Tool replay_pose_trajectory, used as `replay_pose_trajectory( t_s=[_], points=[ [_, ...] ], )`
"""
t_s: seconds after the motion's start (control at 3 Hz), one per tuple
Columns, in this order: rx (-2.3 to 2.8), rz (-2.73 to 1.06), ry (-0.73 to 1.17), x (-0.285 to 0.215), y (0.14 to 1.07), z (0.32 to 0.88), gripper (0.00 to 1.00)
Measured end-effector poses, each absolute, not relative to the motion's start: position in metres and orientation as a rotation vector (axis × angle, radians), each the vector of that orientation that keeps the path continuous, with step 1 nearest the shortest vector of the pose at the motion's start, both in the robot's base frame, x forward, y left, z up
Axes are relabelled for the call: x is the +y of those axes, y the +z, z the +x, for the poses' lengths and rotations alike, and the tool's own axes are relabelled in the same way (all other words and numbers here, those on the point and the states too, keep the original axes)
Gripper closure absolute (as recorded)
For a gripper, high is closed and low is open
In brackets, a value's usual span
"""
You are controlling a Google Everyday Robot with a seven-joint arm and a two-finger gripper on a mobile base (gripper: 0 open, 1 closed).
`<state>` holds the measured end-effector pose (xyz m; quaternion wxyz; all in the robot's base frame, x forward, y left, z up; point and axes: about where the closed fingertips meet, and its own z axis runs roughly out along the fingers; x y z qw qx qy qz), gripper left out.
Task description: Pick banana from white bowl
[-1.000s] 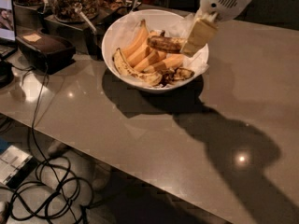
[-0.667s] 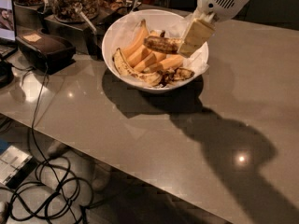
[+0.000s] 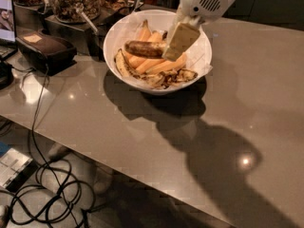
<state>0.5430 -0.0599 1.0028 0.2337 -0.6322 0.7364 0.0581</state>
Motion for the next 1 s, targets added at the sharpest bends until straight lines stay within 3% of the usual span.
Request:
replay_pose_trajectory(
  t_s=[1.0],
  points=[
    [1.865, -1.824, 0.203, -0.031, 1.024, 0.514, 1.00]
  ],
)
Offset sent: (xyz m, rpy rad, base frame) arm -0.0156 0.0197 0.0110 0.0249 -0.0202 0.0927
